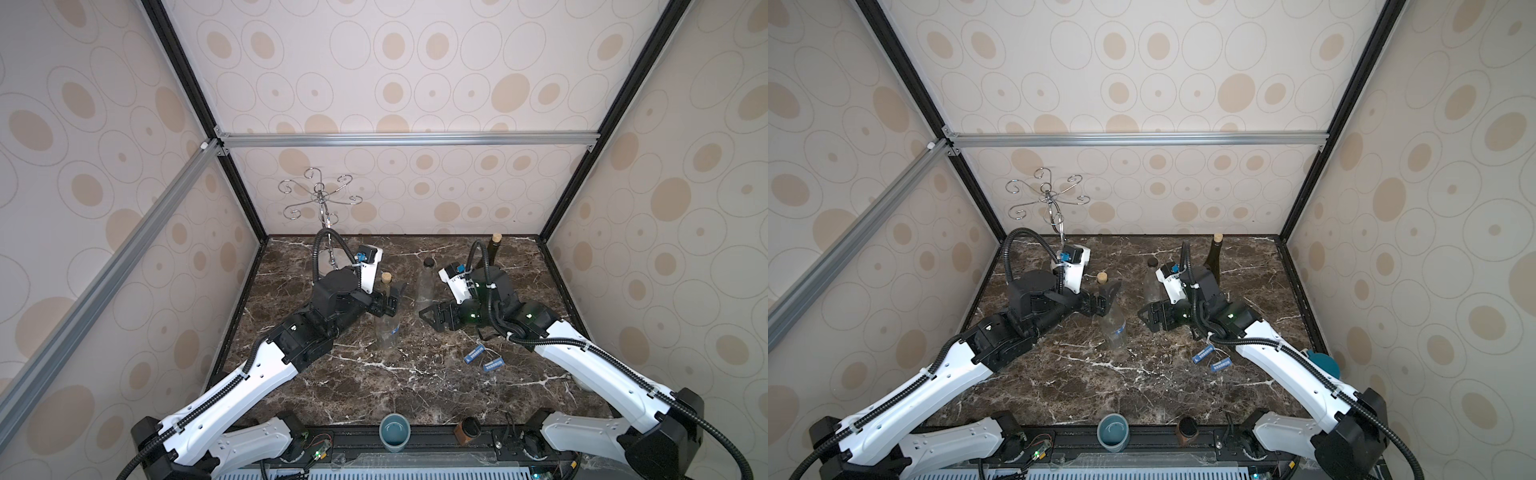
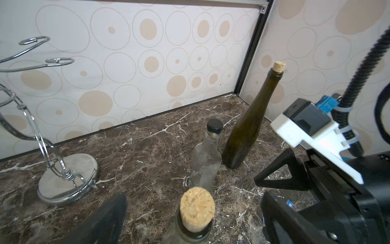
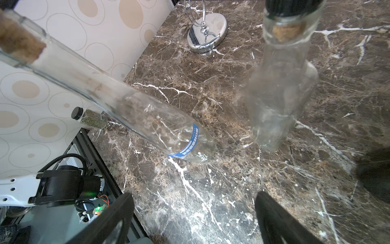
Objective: Remove the label from the bottle
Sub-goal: Adjust the bottle at the center of the board, then hold the bottle at the center of the board.
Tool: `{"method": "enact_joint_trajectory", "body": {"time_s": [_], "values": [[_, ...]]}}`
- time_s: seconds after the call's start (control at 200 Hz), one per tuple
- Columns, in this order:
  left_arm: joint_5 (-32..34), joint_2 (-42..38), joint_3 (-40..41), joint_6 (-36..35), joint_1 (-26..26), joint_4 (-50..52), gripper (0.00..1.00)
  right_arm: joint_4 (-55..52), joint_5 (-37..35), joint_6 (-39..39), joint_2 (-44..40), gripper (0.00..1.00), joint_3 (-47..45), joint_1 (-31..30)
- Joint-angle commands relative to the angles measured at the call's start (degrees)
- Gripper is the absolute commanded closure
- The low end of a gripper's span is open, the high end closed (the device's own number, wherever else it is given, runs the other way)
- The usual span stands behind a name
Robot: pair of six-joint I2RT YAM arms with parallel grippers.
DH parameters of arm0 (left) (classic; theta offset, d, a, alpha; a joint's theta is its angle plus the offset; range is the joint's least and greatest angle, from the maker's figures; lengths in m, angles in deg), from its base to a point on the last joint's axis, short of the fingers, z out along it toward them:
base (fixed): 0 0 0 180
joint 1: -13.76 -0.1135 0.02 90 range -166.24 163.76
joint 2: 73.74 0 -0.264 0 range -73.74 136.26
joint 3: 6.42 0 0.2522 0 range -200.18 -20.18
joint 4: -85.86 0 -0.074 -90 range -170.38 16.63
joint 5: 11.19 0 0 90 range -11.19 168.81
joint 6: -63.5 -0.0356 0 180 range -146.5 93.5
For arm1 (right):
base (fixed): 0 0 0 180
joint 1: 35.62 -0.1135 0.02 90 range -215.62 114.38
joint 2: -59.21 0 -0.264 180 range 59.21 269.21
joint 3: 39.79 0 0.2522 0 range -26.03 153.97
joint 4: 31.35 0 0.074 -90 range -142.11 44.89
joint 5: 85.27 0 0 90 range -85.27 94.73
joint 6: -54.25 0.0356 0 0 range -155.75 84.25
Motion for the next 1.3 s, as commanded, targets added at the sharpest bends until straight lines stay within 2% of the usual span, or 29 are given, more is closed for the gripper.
{"method": "enact_joint_trajectory", "body": {"time_s": [0.0,0.205,0.5,0.78,1.121,1.296], "values": [[-11.05,-0.86,-2.41,-4.17,-3.81,2.37,0.00,-2.75,-1.19,-0.99,-1.63,0.08,-0.66,-0.23],[-24.65,-0.69,-3.01,-9.69,-9.79,3.46,0.00,-2.86,-3.03,-0.55,-1.29,0.13,-1.02,-2.84],[-36.31,2.47,-2.50,-12.77,-15.40,1.09,0.05,-0.47,-3.08,0.04,1.48,0.20,-1.16,-4.91],[-41.09,5.59,-1.71,-11.99,-18.25,-3.24,0.15,1.39,-3.49,0.59,3.74,0.21,-1.57,-6.22],[-43.78,8.05,-1.64,-11.98,-19.28,-5.41,0.38,2.89,-3.83,0.41,5.11,0.22,-1.81,-6.34],[-44.27,8.28,-1.10,-12.03,-19.29,-5.59,0.35,3.29,-3.92,0.22,5.55,0.22,-1.83,-6.29]]}}
